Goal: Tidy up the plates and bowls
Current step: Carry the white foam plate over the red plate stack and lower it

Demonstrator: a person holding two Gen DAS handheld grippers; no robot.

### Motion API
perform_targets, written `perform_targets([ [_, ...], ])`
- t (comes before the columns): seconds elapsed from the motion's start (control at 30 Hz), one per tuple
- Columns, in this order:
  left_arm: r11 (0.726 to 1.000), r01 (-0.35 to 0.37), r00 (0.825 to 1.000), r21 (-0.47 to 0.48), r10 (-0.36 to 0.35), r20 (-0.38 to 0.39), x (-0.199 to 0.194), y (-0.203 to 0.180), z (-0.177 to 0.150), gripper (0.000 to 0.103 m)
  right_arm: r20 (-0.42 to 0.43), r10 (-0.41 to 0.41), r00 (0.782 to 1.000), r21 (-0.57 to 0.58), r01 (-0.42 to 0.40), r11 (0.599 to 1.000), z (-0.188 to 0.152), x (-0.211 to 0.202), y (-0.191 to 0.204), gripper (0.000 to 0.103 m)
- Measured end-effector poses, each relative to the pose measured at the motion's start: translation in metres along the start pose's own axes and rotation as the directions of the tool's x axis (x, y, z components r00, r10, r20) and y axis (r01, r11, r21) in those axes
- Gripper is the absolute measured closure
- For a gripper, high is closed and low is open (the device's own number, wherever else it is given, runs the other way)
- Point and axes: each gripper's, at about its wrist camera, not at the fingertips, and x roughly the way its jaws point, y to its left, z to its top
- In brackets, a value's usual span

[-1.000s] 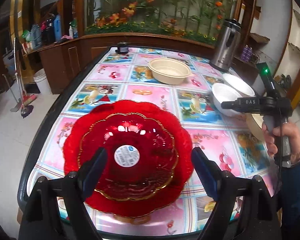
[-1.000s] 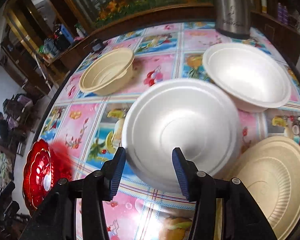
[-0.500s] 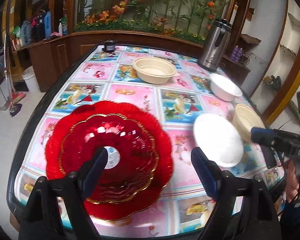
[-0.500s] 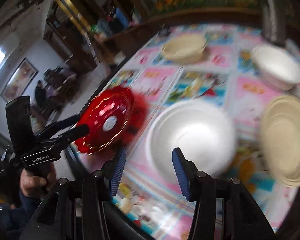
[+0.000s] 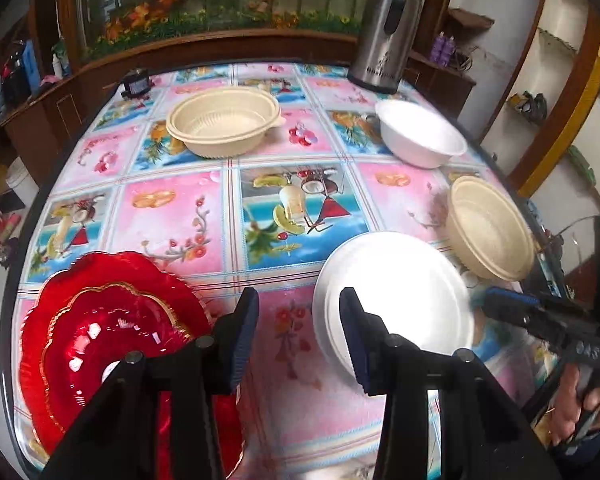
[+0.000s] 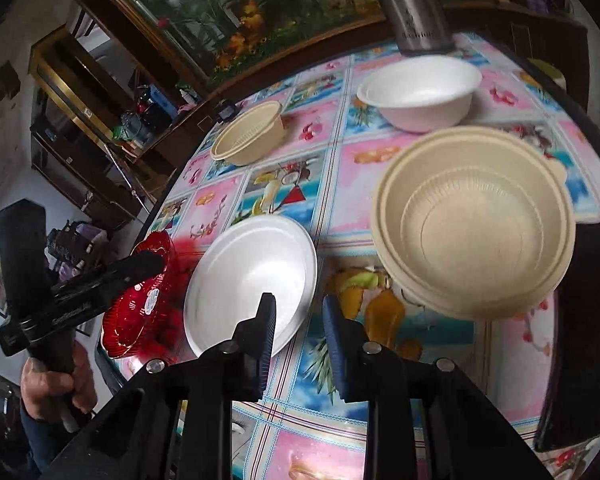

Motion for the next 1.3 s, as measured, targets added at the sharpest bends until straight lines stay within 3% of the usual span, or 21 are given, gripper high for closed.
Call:
perform_targets([
  [0.27, 1.000, 0.011, 0.998, 0.016, -0.010, -0.056, 0.019, -0.007, -0.007, 0.063, -0.035, 0.048, 0.998, 0.027, -0.047, 0.999, -0.004, 0.014, -0.004, 0.076],
  [0.33, 1.000, 0.013, 0.999, 0.026, -0.012, -0.053, 0.019, -0.012, -0.012, 0.075, -0.035, 0.054, 0.998, 0.023, -0.053, 0.998, -0.004, 0.017, -0.003, 0.079],
  [0.37, 0.999, 0.016, 0.998, 0.033, -0.014, -0.055, 0.020, -0.015, -0.014, 0.080, -0.039, 0.054, 0.998, 0.019, -0.053, 0.998, -0.004, 0.018, -0.003, 0.088],
  [0.83, 0.998, -0.017, 1.000, 0.054, 0.016, 0.025, -0.009, -0.023, -0.020, 0.080, -0.003, 0.054, 0.999, -0.011, -0.054, 0.998, -0.003, 0.003, 0.011, 0.092],
  [1.3, 0.994, -0.075, 0.988, -0.078, 0.085, 0.129, -0.066, 0.041, -0.037, 0.072, -0.020, 0.117, 0.993, -0.157, -0.118, 0.980, 0.012, 0.015, 0.091, 0.092],
])
